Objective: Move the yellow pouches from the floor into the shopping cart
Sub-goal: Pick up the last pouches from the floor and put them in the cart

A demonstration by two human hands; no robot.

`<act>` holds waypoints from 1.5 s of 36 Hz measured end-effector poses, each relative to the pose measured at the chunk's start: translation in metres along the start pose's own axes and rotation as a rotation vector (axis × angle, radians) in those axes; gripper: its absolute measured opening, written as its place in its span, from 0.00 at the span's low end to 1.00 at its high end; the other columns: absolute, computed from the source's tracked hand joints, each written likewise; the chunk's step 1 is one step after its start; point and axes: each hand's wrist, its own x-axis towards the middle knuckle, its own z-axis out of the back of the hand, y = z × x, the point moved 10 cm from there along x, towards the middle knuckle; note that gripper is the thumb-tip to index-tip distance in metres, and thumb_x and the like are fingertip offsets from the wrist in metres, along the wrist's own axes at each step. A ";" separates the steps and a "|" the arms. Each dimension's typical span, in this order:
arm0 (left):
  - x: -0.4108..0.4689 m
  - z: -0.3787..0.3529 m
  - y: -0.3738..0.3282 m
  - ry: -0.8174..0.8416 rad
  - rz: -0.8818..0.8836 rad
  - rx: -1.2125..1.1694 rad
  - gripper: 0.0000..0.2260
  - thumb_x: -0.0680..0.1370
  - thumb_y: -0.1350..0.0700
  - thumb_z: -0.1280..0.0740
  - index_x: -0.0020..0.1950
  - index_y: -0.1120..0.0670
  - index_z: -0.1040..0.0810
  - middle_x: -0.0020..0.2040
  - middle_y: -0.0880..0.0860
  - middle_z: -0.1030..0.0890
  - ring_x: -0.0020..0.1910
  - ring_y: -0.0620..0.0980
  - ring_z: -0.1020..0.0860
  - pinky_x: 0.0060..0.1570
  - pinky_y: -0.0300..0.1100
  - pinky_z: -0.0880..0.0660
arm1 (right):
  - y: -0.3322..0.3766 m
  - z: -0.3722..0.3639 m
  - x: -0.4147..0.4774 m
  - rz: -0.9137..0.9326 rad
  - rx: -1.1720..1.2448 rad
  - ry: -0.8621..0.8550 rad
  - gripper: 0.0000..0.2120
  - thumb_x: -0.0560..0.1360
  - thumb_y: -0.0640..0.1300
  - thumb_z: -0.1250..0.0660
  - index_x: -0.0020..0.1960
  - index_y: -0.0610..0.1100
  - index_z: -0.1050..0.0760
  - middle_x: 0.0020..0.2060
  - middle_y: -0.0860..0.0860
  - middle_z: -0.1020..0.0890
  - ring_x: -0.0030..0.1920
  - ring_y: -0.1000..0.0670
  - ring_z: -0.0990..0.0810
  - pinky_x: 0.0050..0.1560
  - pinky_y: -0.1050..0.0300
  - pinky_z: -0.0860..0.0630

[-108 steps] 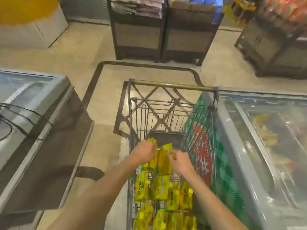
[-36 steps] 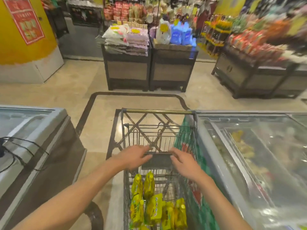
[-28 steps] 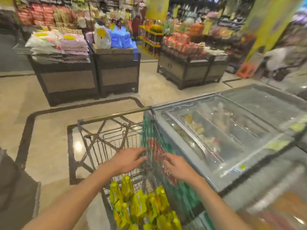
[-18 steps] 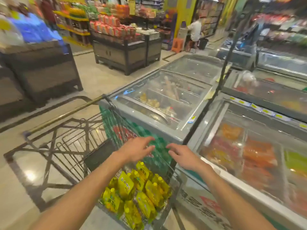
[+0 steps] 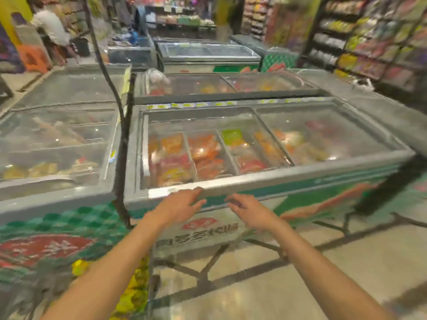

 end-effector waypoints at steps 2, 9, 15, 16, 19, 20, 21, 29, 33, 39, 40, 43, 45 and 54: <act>0.020 -0.013 -0.042 0.027 -0.074 0.009 0.24 0.81 0.38 0.46 0.73 0.48 0.34 0.65 0.53 0.22 0.61 0.55 0.24 0.57 0.51 0.26 | -0.033 0.022 -0.026 -0.062 0.014 -0.063 0.16 0.80 0.48 0.42 0.67 0.48 0.29 0.61 0.50 0.22 0.60 0.51 0.24 0.60 0.55 0.27; 0.067 -0.069 -0.193 0.154 -0.345 0.020 0.25 0.80 0.35 0.49 0.73 0.44 0.35 0.66 0.51 0.22 0.61 0.52 0.22 0.61 0.51 0.26 | -0.148 0.081 -0.132 -0.238 0.025 -0.271 0.15 0.79 0.46 0.41 0.64 0.46 0.26 0.58 0.47 0.19 0.59 0.49 0.22 0.61 0.51 0.27; 0.081 -0.098 -0.336 0.181 -0.586 0.124 0.19 0.83 0.45 0.44 0.74 0.47 0.32 0.67 0.53 0.22 0.62 0.54 0.23 0.62 0.50 0.27 | -0.256 0.132 -0.253 -0.473 -0.005 -0.435 0.14 0.79 0.44 0.42 0.61 0.48 0.24 0.55 0.49 0.18 0.50 0.50 0.20 0.53 0.55 0.26; 0.082 -0.104 -0.358 0.192 -0.626 0.127 0.20 0.83 0.45 0.44 0.75 0.46 0.34 0.68 0.53 0.23 0.63 0.54 0.24 0.63 0.50 0.27 | -0.275 0.142 -0.275 -0.512 -0.012 -0.474 0.14 0.79 0.44 0.42 0.61 0.48 0.24 0.55 0.49 0.18 0.49 0.51 0.20 0.51 0.57 0.26; 0.090 -0.130 -0.419 0.229 -0.723 0.179 0.22 0.82 0.41 0.46 0.75 0.44 0.35 0.71 0.52 0.27 0.65 0.53 0.25 0.64 0.52 0.27 | -0.324 0.168 -0.342 -0.632 -0.003 -0.568 0.14 0.78 0.47 0.40 0.62 0.50 0.25 0.55 0.50 0.18 0.47 0.53 0.21 0.48 0.62 0.29; 0.092 -0.138 -0.439 0.244 -0.742 0.185 0.24 0.81 0.39 0.47 0.75 0.45 0.34 0.72 0.52 0.28 0.64 0.53 0.25 0.64 0.53 0.27 | -0.338 0.175 -0.362 -0.664 0.004 -0.595 0.14 0.78 0.47 0.40 0.63 0.50 0.25 0.55 0.50 0.18 0.47 0.53 0.22 0.48 0.62 0.30; 0.094 -0.146 -0.457 0.258 -0.753 0.193 0.25 0.80 0.38 0.47 0.75 0.46 0.34 0.73 0.52 0.29 0.64 0.53 0.25 0.64 0.53 0.27 | -0.350 0.181 -0.382 -0.693 0.008 -0.617 0.15 0.79 0.48 0.40 0.64 0.50 0.26 0.56 0.49 0.19 0.49 0.52 0.22 0.49 0.61 0.30; 0.091 -0.209 -0.613 0.313 -0.919 0.224 0.25 0.81 0.37 0.48 0.75 0.44 0.36 0.73 0.49 0.29 0.71 0.51 0.30 0.71 0.55 0.35 | -0.418 0.212 -0.520 -0.863 0.036 -0.825 0.17 0.79 0.50 0.42 0.67 0.50 0.29 0.59 0.48 0.21 0.56 0.48 0.21 0.53 0.57 0.29; 0.075 -0.245 -0.682 0.340 -1.009 0.223 0.23 0.81 0.38 0.47 0.76 0.42 0.41 0.62 0.50 0.20 0.63 0.53 0.23 0.65 0.52 0.31 | -0.435 0.207 -0.581 -0.938 0.082 -0.913 0.16 0.79 0.49 0.40 0.66 0.51 0.27 0.58 0.49 0.20 0.54 0.50 0.21 0.54 0.57 0.29; 0.047 -0.298 -0.756 0.430 -1.126 0.230 0.24 0.82 0.38 0.48 0.76 0.40 0.46 0.54 0.50 0.17 0.55 0.54 0.21 0.65 0.55 0.31 | -0.462 0.172 -0.653 -1.100 0.197 -0.952 0.15 0.79 0.48 0.40 0.64 0.50 0.25 0.58 0.50 0.19 0.54 0.51 0.20 0.54 0.60 0.29; 0.043 -0.308 -0.764 0.443 -1.144 0.231 0.24 0.82 0.38 0.48 0.76 0.40 0.46 0.53 0.49 0.17 0.55 0.54 0.20 0.65 0.55 0.30 | -0.466 0.166 -0.664 -1.130 0.217 -0.964 0.15 0.79 0.47 0.40 0.64 0.49 0.25 0.57 0.50 0.19 0.54 0.50 0.20 0.54 0.60 0.29; 0.038 -0.347 -0.784 0.489 -1.214 0.247 0.23 0.81 0.37 0.48 0.76 0.40 0.44 0.49 0.49 0.16 0.51 0.56 0.20 0.59 0.52 0.27 | -0.484 0.140 -0.691 -1.225 0.301 -1.009 0.14 0.79 0.46 0.40 0.63 0.49 0.25 0.56 0.50 0.19 0.53 0.51 0.21 0.54 0.61 0.29; 0.038 -0.380 -0.791 0.551 -1.230 0.262 0.23 0.80 0.36 0.48 0.75 0.40 0.44 0.49 0.49 0.16 0.51 0.57 0.20 0.58 0.52 0.28 | -0.497 0.118 -0.702 -1.280 0.371 -1.014 0.14 0.79 0.47 0.40 0.64 0.50 0.25 0.55 0.52 0.19 0.51 0.54 0.22 0.52 0.62 0.29; 0.037 -0.510 -0.808 0.797 -1.272 0.281 0.20 0.82 0.44 0.43 0.74 0.44 0.36 0.47 0.48 0.16 0.52 0.55 0.20 0.55 0.48 0.27 | -0.559 0.026 -0.694 -1.449 0.625 -0.893 0.14 0.77 0.42 0.40 0.62 0.46 0.25 0.50 0.47 0.17 0.49 0.50 0.19 0.43 0.67 0.27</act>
